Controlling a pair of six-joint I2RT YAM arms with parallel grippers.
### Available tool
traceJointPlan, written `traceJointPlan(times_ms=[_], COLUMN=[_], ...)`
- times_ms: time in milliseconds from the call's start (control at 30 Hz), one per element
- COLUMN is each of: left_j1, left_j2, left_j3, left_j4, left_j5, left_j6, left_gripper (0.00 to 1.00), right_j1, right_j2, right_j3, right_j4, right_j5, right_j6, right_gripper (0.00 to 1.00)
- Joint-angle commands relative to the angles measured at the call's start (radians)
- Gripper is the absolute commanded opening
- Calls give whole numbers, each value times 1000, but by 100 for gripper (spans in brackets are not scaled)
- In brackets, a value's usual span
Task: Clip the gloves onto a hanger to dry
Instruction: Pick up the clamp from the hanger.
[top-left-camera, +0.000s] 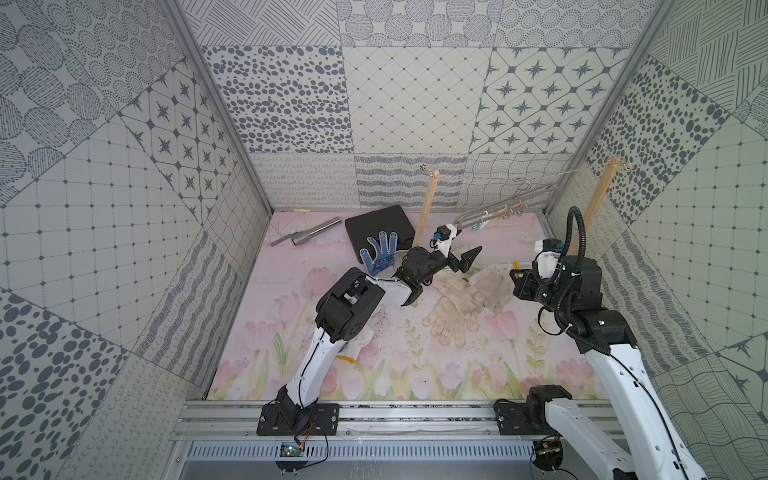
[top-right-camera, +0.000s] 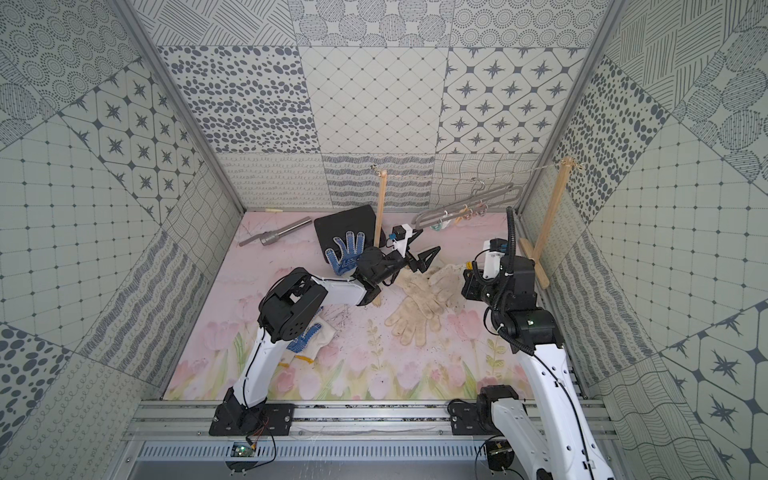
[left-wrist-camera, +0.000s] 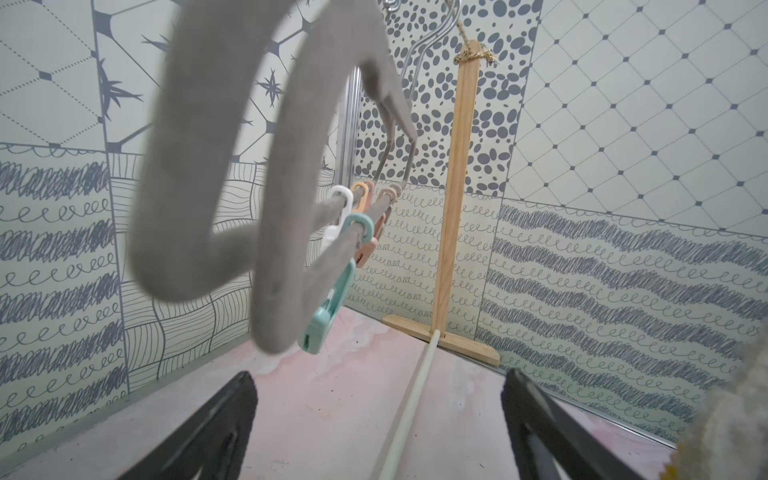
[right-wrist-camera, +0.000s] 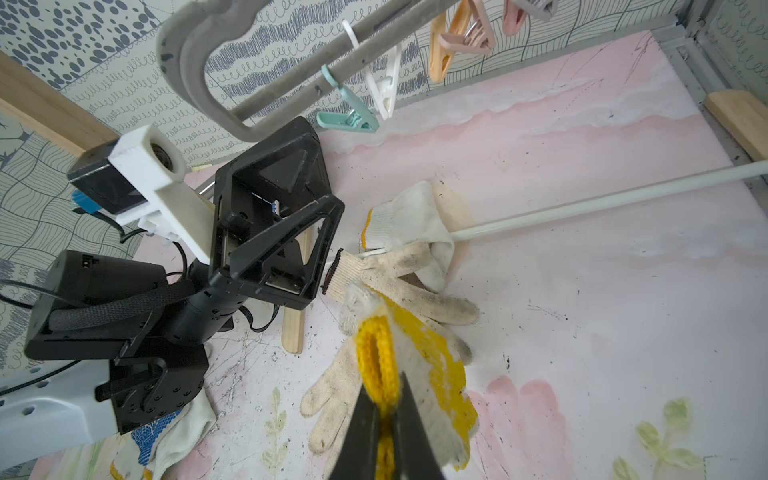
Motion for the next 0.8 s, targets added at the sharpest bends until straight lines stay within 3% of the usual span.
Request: traceJointPlan(times_ms=[0, 400, 767], left_j1=[-5, -21, -27], left_j2=[11, 44, 72], left_j3=[34, 122, 179], left_j4=[34, -27, -61], left_j5=[-25, 51, 26], left_j6=[41, 30, 42], left_gripper=[92, 88, 88], right_j1=[-10, -22, -29], right_j2=[-25, -38, -50], right_j3=[11, 9, 9], right_j4=[20, 19, 19], right_j5=[-20, -41, -69], right_j6=[-11, -6, -3], right_gripper=[0, 0, 0])
